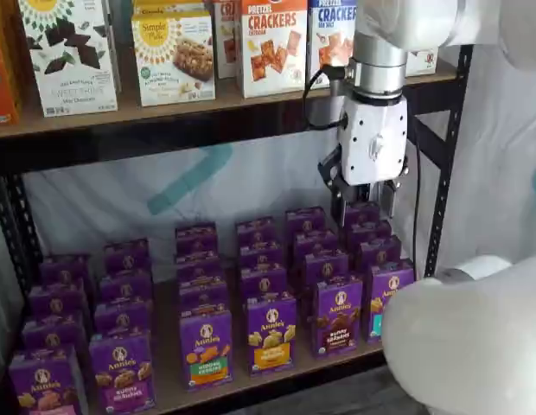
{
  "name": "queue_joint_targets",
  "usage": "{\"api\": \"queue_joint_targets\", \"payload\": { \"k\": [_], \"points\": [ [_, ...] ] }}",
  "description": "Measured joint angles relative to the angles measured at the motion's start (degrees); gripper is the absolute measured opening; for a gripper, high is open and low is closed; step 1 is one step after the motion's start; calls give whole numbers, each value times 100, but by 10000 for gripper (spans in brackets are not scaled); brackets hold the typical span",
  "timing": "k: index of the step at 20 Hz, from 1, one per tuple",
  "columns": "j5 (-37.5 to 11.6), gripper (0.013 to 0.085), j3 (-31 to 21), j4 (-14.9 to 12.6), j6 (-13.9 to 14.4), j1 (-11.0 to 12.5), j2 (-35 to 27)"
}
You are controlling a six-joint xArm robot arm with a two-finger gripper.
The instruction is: Pick up the purple box with a brown patch in the center, on the bottom shelf, the fifth box from the left
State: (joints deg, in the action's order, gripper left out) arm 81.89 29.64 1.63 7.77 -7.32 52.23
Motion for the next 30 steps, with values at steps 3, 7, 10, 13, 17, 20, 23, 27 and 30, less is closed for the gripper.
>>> {"api": "queue_joint_targets", "payload": {
  "k": [3, 7, 10, 13, 17, 20, 23, 27, 30],
  "points": [
    [67, 850, 33, 156, -102, 86, -45],
    [58, 850, 23, 187, -110, 87, -74],
    [-44, 850, -34, 83, -46, 31, -86],
    [-239, 850, -143, -41, -16, 17, -149],
    [-605, 850, -348, -48, -107, 109, -216],
    [-886, 850, -490, -20, -213, 203, -381],
    [-1183, 850, -626, -48, -251, 243, -526],
    [-1702, 850, -824, 1, -386, 351, -798],
    [-2168, 850, -978, 94, -563, 470, -1036]
  ]
}}
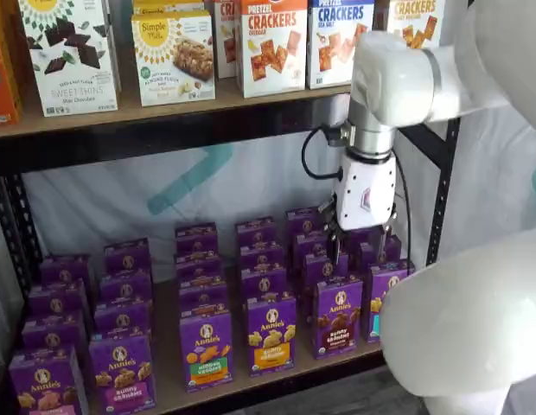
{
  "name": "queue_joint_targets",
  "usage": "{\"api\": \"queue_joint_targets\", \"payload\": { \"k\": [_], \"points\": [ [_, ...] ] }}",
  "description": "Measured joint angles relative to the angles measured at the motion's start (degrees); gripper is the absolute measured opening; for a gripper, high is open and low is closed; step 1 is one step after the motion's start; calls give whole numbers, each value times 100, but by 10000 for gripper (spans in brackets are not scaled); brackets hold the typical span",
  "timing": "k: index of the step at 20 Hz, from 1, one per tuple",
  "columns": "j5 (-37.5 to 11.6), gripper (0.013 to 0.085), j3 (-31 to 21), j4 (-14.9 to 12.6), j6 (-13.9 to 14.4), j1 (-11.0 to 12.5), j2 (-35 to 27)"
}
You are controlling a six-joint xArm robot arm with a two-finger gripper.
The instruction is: Pick up the purple box with a brown patch in the center, on the bottom shelf, the fifth box from the left
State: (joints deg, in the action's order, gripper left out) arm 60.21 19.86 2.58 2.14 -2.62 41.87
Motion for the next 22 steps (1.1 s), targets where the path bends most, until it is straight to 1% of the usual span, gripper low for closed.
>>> {"api": "queue_joint_targets", "payload": {
  "k": [4, 6, 8, 12, 14, 22],
  "points": [
    [-553, 850, -104, 99, -211, 131, -466],
    [-867, 850, -154, -23, -170, 147, -713],
    [-1211, 850, -182, -58, -210, 199, -1029],
    [-1948, 850, -171, 36, -450, 344, -1784],
    [-2278, 850, -138, -15, -471, 390, -2112],
    [-3196, 850, 195, -172, -529, 552, -3337]
  ]
}}
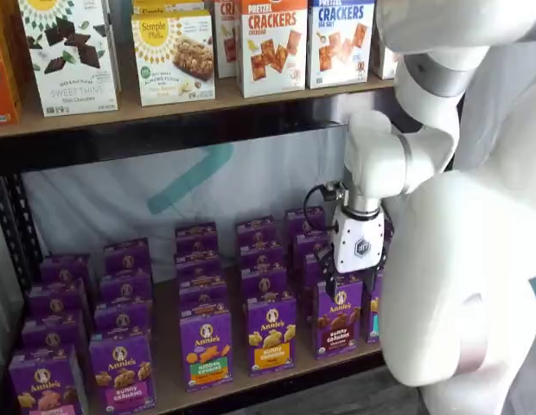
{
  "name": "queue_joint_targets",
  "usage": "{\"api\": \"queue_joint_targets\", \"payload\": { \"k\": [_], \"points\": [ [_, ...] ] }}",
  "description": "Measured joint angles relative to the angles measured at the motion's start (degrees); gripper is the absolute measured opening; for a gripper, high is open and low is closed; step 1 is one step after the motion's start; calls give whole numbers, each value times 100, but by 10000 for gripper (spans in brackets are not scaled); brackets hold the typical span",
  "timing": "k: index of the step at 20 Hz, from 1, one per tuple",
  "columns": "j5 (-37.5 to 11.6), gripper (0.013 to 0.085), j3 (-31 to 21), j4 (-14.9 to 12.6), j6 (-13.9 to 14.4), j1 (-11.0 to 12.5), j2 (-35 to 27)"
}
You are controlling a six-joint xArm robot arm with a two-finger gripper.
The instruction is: Pick up the purple box with a brown patch in the center, on the bottom shelf, the fifth box from the left
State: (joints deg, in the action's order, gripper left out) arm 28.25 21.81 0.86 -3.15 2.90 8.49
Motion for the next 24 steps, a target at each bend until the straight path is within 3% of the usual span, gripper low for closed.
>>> {"api": "queue_joint_targets", "payload": {
  "k": [4, 8, 13, 24],
  "points": [
    [-485, 850, 282, -41, -60, 86, -693],
    [-668, 850, 649, 5, -141, 121, -1282],
    [-742, 850, 1224, -116, -24, 111, -2028],
    [-867, 850, 2412, -29, -20, 20, -3331]
  ]
}}
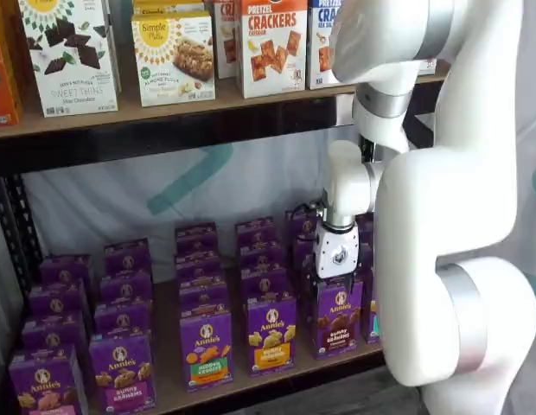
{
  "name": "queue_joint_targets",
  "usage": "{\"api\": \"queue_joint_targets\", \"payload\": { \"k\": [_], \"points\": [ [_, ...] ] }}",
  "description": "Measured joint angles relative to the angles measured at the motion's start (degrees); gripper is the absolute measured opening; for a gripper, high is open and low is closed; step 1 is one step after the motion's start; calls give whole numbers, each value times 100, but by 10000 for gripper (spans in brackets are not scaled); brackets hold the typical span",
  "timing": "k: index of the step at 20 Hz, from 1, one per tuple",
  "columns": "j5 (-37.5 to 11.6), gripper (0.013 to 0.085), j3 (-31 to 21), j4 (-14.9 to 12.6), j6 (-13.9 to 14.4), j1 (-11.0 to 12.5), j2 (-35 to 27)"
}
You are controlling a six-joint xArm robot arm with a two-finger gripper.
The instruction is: Pick up the purple box with a brown patch in the center, on the bottom shelf, the fifth box from the left
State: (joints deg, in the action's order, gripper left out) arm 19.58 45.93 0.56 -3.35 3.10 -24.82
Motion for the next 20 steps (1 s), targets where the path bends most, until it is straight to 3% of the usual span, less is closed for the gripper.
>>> {"api": "queue_joint_targets", "payload": {
  "k": [9, 20],
  "points": [
    [134, 850, 824, 112, -63, -40, -710],
    [182, 850, 1373, 220, -374, 176, -1119]
  ]
}}
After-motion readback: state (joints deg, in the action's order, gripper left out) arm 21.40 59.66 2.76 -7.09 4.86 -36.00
